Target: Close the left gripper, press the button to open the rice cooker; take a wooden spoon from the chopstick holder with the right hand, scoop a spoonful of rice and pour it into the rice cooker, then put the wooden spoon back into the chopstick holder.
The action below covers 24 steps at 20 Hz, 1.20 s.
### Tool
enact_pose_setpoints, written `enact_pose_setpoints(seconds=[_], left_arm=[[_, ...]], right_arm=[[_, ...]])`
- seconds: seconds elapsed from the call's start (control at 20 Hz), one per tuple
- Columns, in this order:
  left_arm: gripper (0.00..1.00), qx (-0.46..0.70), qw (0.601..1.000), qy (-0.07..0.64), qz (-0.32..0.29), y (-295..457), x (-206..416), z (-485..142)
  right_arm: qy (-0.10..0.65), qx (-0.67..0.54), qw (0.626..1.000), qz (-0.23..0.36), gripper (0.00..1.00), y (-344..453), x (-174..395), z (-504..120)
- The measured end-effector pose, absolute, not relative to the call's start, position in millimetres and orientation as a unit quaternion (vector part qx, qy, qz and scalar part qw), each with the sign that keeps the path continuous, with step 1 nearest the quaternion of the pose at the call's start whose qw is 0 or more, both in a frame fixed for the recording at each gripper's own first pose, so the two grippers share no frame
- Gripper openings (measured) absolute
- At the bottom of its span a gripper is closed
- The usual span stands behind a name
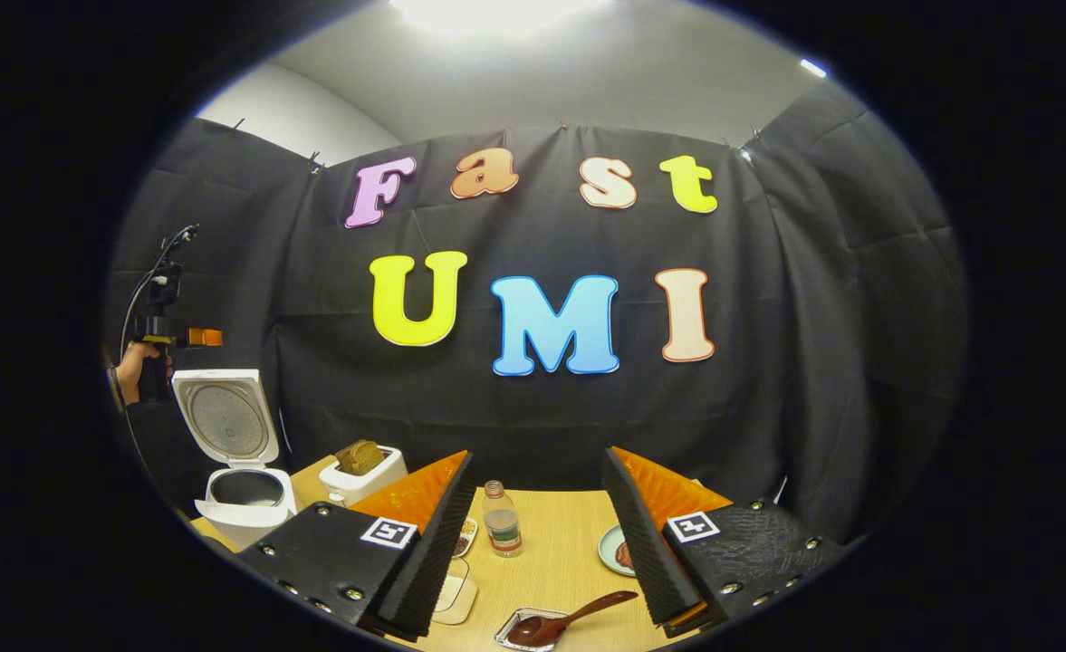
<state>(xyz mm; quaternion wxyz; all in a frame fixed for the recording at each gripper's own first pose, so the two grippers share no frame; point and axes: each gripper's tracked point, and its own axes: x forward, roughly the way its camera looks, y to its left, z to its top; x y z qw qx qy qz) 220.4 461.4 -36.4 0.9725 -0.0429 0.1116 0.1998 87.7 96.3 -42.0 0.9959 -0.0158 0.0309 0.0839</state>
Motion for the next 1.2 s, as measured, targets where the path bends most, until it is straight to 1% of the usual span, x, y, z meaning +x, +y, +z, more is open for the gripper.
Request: enact_pose_setpoints(seconds=[0.3,0.5,0.55,0.6,0.65,0.75,0.8,0.85,0.9,1.05,1.1,1.15,1.2], left_arm=[[0.97,-0.046,0.951,0.145,0.27,506.9,260.1,-75.5],[0.98,-0.062,0.934,0.203,0.288,526.0,273.6,-116.4],[0.97,-0.056,0.933,0.194,0.299,527.9,271.5,-111.3],[0.96,-0.063,0.929,0.207,0.3,525.2,270.2,-117.6],[0.95,-0.058,0.93,0.201,0.303,523.7,268.3,-115.1],[0.96,-0.059,0.931,0.205,0.296,515.2,262.5,-117.5],[0.99,-0.062,0.932,0.204,0.293,507.2,257.2,-117.3],[0.99,-0.066,0.933,0.203,0.288,499.4,251.4,-115.9],[0.96,-0.064,0.935,0.2,0.286,488.8,243.7,-117.5],[0.95,-0.061,0.938,0.19,0.284,460.6,222.4,-121.2],[0.92,-0.061,0.938,0.19,0.284,452.2,215.0,-123.8],[0.96,-0.063,0.938,0.189,0.283,443.1,207.7,-125.8],[0.92,-0.061,0.938,0.187,0.286,434.6,198.8,-131.6]], right_arm=[[0.038,-0.015,0.996,0.076,0.85,98.3,98.9,-46.4],[0.046,-0.016,0.996,0.076,0.85,98.9,101.5,-52.2],[0.046,-0.014,0.996,0.078,0.85,99.8,100.6,-53.2],[0.047,-0.013,0.996,0.077,0.85,98.2,100.7,-54.7],[0.048,-0.012,0.996,0.077,0.85,97.5,101.0,-55.7],[0.049,-0.005,0.996,0.078,0.85,98.3,99.7,-56.3],[0.048,0.0,0.995,0.083,0.85,100.6,98.2,-54.7],[0.046,0.006,0.995,0.088,0.85,103.5,97.1,-53.1],[0.043,0.012,0.995,0.093,0.85,104.0,96.2,-51.8],[0.042,0.015,0.994,0.097,0.85,105.7,94.9,-50.6],[0.042,0.014,0.994,0.098,0.85,105.6,93.5,-50.8],[0.042,0.013,0.994,0.099,0.85,105.9,92.4,-51.5],[0.045,0.012,0.994,0.1,0.85,106.3,91.4,-54.2]])
